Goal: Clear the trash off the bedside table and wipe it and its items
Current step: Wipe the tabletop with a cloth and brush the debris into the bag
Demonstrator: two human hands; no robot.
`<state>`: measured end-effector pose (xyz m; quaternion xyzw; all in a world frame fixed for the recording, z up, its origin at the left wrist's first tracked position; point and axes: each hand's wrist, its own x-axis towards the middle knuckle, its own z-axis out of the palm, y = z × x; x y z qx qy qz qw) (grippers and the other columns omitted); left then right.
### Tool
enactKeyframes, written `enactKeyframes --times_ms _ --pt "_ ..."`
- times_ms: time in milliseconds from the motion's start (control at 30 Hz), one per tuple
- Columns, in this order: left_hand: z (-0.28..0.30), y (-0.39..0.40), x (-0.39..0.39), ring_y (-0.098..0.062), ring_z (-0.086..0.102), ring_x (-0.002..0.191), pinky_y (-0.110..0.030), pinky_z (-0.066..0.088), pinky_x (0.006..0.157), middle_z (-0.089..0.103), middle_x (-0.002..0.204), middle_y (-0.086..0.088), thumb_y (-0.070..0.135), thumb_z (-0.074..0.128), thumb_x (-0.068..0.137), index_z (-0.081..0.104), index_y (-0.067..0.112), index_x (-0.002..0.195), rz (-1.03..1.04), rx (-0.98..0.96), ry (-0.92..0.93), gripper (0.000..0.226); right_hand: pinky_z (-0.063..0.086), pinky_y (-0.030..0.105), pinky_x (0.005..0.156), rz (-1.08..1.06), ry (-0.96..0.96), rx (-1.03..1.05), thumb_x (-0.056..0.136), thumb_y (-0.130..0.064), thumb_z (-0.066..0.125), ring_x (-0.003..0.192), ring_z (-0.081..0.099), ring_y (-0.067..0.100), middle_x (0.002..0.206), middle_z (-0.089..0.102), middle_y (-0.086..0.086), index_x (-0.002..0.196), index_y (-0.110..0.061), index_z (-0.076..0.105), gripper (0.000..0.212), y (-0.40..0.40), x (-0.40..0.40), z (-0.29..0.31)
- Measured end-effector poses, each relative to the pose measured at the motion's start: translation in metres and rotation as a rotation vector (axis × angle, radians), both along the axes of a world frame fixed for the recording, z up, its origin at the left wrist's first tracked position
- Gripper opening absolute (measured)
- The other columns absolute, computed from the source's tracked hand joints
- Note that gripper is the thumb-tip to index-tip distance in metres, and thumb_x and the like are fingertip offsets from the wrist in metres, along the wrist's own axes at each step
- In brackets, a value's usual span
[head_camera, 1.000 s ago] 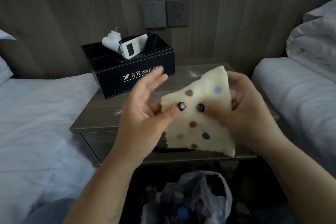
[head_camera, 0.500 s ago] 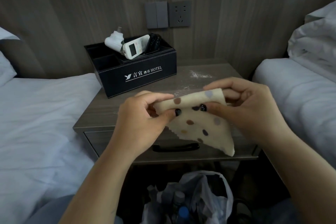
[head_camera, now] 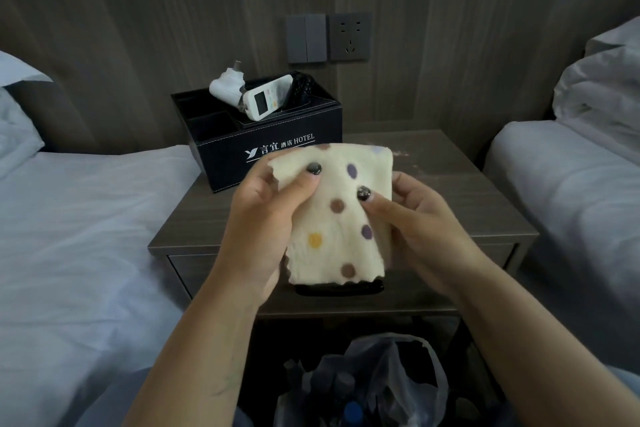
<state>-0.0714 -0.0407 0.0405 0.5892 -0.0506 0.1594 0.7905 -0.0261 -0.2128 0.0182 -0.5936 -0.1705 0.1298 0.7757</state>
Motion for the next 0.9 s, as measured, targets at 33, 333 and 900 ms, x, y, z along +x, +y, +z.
enactKeyframes --times_ms 33,333,900 --pt "0.0 0.001 0.001 -0.02 0.074 0.087 -0.03 0.058 0.064 0.076 0.096 -0.002 0.022 0.073 0.078 0.067 0.017 0.106 0.023 0.002 0.019 0.029 0.058 0.036 0.064 -0.066 -0.016 0.005 0.075 -0.025 0.075 0.087 0.072 0.026 0.102 0.073 0.01 0.105 -0.013 0.062 0.035 0.004 0.0 0.0" --pt "0.005 0.059 0.027 -0.001 0.07 0.082 -0.016 0.053 0.059 0.074 0.094 0.012 0.018 0.069 0.081 0.055 0.043 0.118 0.479 0.149 -0.026 0.046 0.057 0.024 0.059 -0.227 -0.192 -0.18 0.083 -0.009 0.071 0.069 0.067 0.013 0.08 0.067 -0.004 0.1 -0.013 0.06 0.021 0.038 0.025 0.028" --pt "-0.007 0.161 0.147 0.0 0.068 0.072 -0.023 0.055 0.062 0.07 0.09 0.011 0.053 0.086 0.051 0.064 0.027 0.098 0.842 -0.091 0.29 0.058 0.051 0.031 0.076 -0.556 0.033 -0.688 0.081 -0.045 0.066 0.103 0.063 0.031 0.12 0.062 0.016 0.11 -0.005 0.057 0.051 0.129 0.266 0.044"
